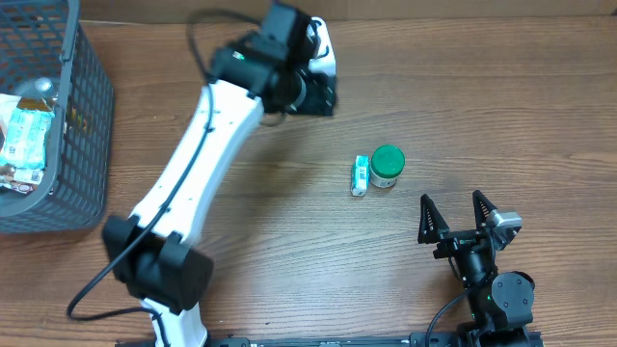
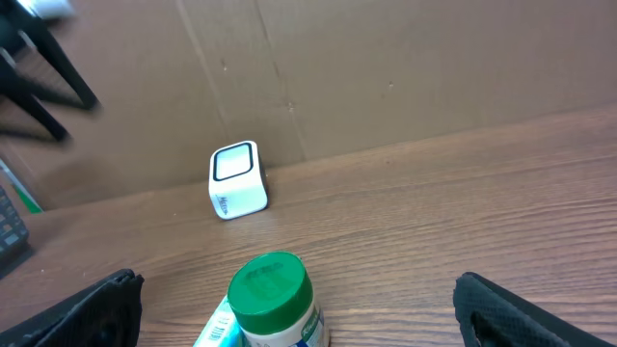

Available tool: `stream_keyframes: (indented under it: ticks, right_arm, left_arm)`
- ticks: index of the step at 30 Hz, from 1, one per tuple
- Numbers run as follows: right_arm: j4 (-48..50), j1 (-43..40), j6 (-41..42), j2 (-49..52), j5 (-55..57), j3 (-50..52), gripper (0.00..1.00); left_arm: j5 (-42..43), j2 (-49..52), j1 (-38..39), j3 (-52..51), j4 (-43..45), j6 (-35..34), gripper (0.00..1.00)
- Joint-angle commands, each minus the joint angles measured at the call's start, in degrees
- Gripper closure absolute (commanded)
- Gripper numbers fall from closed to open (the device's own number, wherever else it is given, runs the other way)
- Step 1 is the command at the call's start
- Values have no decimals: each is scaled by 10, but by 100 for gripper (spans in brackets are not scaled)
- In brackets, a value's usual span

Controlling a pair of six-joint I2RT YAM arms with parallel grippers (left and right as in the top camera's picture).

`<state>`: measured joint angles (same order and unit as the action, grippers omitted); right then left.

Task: Scan the item barcode
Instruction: 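Move the left gripper back into the grey basket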

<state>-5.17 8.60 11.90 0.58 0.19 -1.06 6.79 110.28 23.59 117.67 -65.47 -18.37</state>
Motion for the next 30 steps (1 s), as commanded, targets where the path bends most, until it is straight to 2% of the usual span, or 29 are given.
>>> stream_keyframes:
  ticks: [1,4,6,11,14,18,21,25,30]
  right_arm:
    - [3,-3,-4,-4,-3,6,0]
    - [3,-3,-4,-4,-3,6,0]
    - [3,-3,-4,-4,-3,6,0]
    - [3,-3,-4,-4,-3,6,0]
    - [3,-3,-4,-4,-3,6,0]
    - [3,-3,-4,-4,-3,6,0]
    - [3,-3,-4,-4,-3,6,0]
    - [3,-3,-4,-4,-3,6,0]
    - [3,-3,-4,-4,-3,6,0]
  left_arm:
    - [-203,-33,-25,87,-20,54,17]
    - [-228,-44,-49,133,-16,134,14]
    - [-254,-49,-76,164,-17,157,13]
    - [-265,-51,-160,214,-17,165,7]
    - [-258,-51,-214,219,-11,165,6]
    - [-207,-46,-295,219,-5,172,6]
    - [-121,-35,-384,219,6,171,7]
    - [-42,-17,-458,219,19,171,7]
    - [-23,26,-511,219,22,171,7]
